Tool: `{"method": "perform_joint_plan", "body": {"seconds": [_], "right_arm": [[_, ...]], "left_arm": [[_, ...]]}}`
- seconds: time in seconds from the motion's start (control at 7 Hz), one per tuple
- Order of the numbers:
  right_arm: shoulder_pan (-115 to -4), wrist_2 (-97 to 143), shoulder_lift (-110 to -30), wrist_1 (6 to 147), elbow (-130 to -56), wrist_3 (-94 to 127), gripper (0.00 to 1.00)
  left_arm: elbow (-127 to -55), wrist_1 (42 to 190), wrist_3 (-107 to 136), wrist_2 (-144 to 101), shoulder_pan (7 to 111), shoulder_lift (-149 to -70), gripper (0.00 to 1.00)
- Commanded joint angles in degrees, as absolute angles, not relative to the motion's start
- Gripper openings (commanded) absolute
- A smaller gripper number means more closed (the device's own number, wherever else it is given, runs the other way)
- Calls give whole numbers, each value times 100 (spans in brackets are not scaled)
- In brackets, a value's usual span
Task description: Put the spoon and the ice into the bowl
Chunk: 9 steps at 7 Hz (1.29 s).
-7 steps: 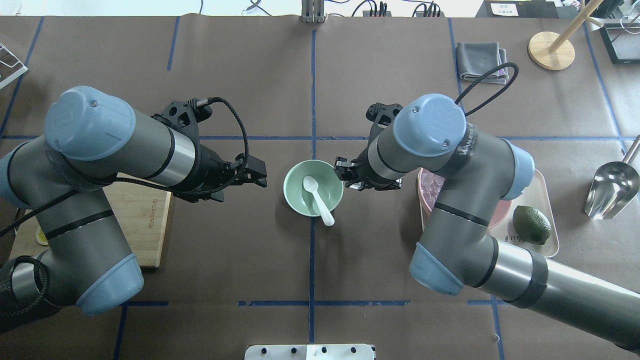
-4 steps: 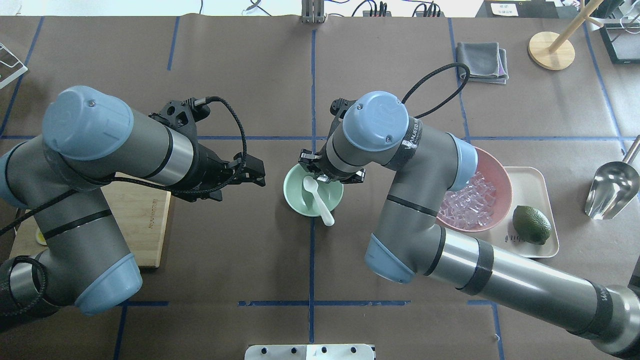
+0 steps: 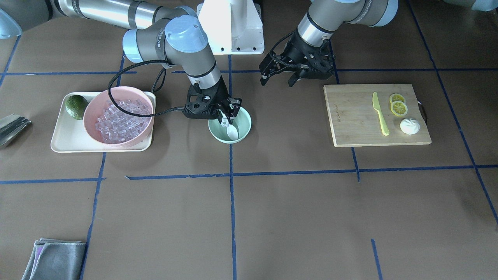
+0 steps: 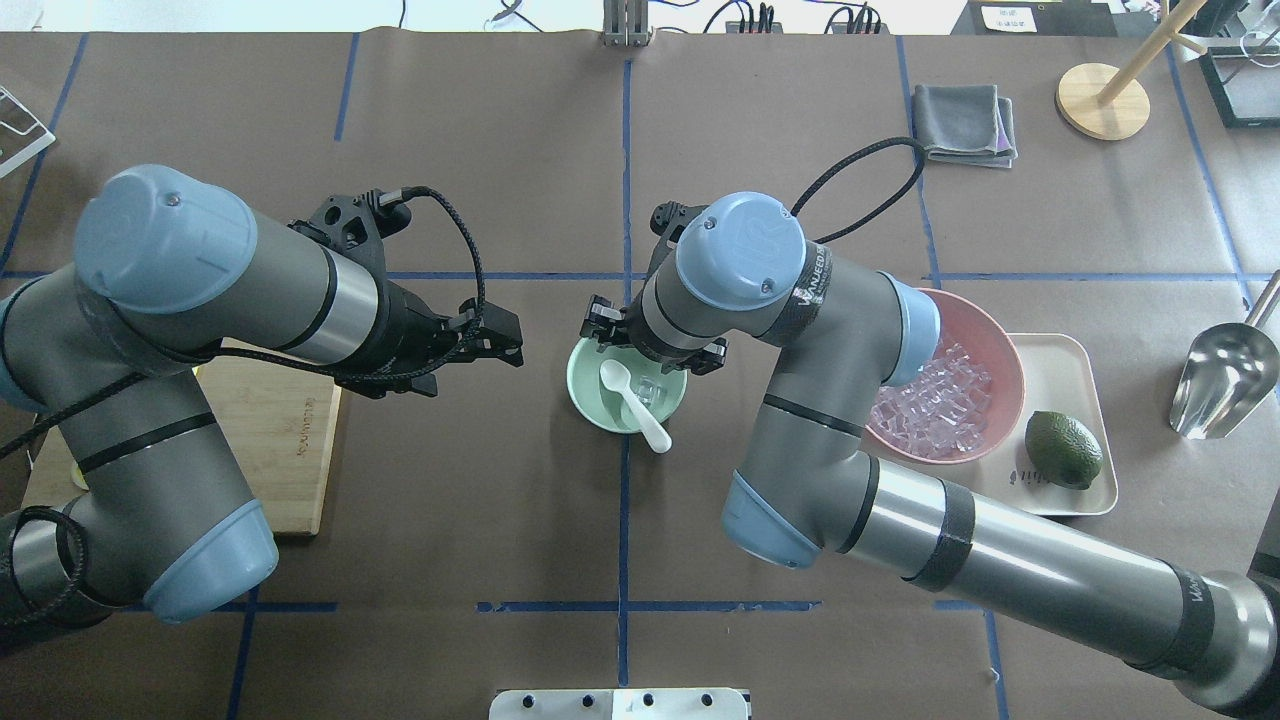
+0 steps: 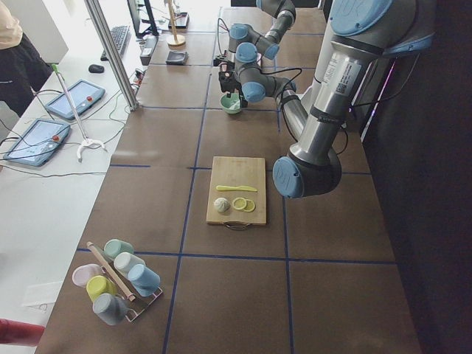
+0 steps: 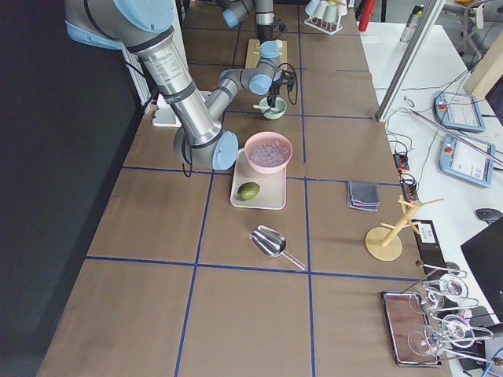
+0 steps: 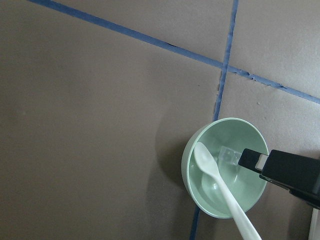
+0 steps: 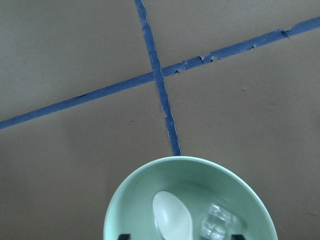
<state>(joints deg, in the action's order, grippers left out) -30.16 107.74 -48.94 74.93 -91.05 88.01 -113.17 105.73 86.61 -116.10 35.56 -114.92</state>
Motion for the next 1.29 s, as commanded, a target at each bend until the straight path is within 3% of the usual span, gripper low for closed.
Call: {"method": "perform_joint_plan", "body": {"seconds": [0.0, 0.43, 0.86, 1.14], "right_arm": [[-3424, 11386, -5584, 7550, -9882, 8789, 99], [-5006, 12970, -7534, 7559, -11089, 7618, 99], [-6115, 13596, -9337, 7550, -11862, 5629, 99], [-6843, 13597, -10208, 7559, -11761, 4113, 99]], "left_arm": [[-11442, 10573, 8657, -11628, 3682, -11270, 99], [-11838, 10573, 7372, -11698, 3910, -10138, 99], [-11917, 10547, 5078, -12599, 4910, -9082, 99], [-11832, 10503, 2931, -12874, 5612, -8274, 99]]}}
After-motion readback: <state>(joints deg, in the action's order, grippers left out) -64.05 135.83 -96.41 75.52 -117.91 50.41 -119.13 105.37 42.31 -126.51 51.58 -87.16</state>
